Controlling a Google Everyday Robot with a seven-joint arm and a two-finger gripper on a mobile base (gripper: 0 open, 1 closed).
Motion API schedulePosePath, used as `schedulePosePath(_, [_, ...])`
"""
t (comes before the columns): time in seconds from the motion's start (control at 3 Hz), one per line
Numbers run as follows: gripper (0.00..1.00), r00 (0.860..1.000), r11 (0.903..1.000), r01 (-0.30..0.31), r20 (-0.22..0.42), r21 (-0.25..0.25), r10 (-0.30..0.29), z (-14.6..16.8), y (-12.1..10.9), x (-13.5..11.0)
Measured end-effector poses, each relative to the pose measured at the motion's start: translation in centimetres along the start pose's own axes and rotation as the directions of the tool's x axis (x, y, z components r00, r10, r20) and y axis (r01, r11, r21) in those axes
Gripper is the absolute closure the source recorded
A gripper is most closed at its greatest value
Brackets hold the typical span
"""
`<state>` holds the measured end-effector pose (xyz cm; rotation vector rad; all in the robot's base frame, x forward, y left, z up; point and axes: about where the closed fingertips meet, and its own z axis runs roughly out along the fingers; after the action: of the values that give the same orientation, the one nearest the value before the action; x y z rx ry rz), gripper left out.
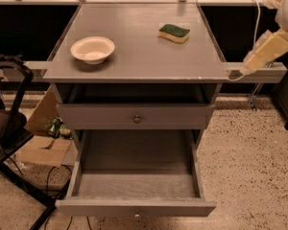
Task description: Place sponge into middle drawer
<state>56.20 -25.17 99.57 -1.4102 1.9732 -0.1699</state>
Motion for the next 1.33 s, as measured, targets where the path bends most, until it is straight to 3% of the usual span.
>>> schedulePosePath(0.33, [0.0,0.995,0.9964,-0.058,0.09,0.061,0.053,3.0,-4.1,-0.5])
schedulePosePath(0.67, [0.0,0.995,0.9964,-0.058,0.09,0.061,0.053,3.0,-4.1,-0.5])
schedulePosePath(1.0, [0.0,0.989,0.9935,-0.079,0.129,0.083,0.067,4.9,-6.7,-1.0])
schedulePosePath(1.33, [0.0,0.971,0.9872,-0.154,0.191,0.043,0.143,10.4,-10.0,-2.3])
